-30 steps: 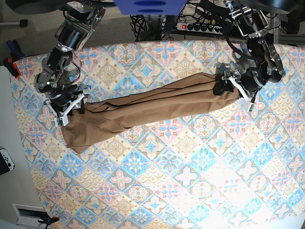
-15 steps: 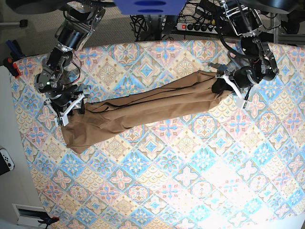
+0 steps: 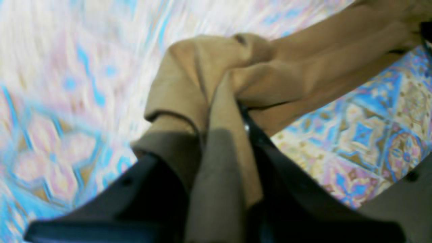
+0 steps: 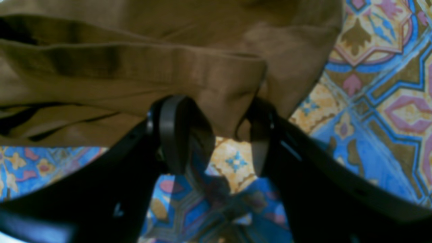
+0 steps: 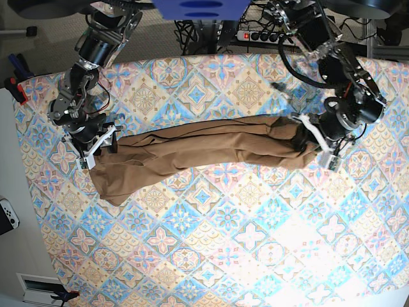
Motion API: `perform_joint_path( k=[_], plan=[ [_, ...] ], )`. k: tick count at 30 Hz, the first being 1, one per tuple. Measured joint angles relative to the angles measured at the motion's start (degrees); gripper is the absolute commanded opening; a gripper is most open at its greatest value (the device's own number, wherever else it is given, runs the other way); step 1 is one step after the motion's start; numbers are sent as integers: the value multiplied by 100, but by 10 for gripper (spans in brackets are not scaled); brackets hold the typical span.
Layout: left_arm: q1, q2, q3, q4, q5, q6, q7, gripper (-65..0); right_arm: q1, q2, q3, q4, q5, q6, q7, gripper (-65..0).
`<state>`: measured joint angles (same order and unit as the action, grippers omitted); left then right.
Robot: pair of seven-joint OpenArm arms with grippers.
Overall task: Layout the t-shirt on the table in an organized manner, then fold the t-shirt properly
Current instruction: 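Regrasp the strip end with the left gripper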
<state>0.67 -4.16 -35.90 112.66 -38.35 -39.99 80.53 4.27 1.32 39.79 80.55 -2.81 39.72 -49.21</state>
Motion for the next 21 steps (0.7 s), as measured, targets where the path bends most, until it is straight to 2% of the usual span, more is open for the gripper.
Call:
perform_joint_path(
  k=[5, 10, 16, 21],
  plan=[
    [13, 4, 879, 98, 66, 7, 2, -650, 0, 9, 0, 0, -2, 0, -2, -369],
    [-2, 446, 1456, 107, 70, 7, 2, -650, 0, 11, 0, 0, 0, 0, 0, -369],
    [13, 625, 2546, 72, 68, 7, -4, -650, -4, 11, 0, 0, 0, 0, 0, -369],
    [-17, 621, 2916, -474, 96, 103, -772, -650, -269, 13, 4, 46, 157, -4, 227, -369]
  ],
)
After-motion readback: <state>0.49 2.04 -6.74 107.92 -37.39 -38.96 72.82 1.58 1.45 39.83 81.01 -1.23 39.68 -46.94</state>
